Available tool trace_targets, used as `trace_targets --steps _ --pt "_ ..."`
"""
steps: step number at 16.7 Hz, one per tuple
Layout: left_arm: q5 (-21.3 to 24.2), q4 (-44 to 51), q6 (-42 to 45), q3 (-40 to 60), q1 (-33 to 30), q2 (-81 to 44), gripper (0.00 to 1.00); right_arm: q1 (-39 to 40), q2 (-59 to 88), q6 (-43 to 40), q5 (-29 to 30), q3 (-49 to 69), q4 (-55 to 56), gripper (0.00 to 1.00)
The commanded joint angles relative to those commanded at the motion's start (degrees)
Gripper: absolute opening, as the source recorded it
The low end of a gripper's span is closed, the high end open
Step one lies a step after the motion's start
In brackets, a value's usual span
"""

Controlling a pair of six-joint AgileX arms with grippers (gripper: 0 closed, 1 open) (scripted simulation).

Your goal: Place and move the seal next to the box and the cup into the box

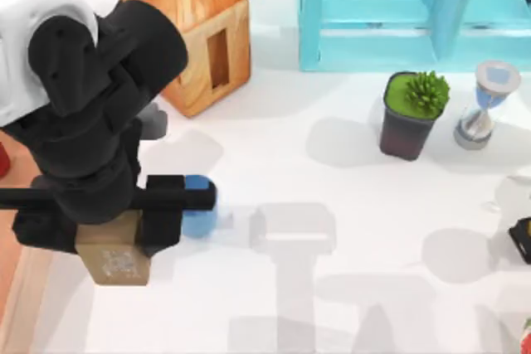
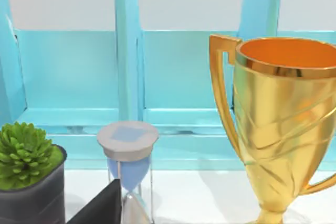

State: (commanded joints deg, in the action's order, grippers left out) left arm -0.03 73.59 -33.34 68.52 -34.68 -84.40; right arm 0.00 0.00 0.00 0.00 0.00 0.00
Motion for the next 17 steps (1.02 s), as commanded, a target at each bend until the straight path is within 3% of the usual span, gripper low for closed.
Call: trace_targets --steps 3,9,17 --pt "0.0 1.0 3.7 -3.7 3.7 4.2 0.00 0.0 0.0 0.0 0.0 0.0 0.0 1.00" --pt "0.0 0.8 4.1 -4.0 3.8 4.3 0.00 0.0 0.0 0.0 0.0 0.0 0.0 1.00" --pt "0.0 -10.1 4.3 -13.4 4.3 3.1 0.00 0.0 0.0 0.0 0.0 0.0 0.0 1.00"
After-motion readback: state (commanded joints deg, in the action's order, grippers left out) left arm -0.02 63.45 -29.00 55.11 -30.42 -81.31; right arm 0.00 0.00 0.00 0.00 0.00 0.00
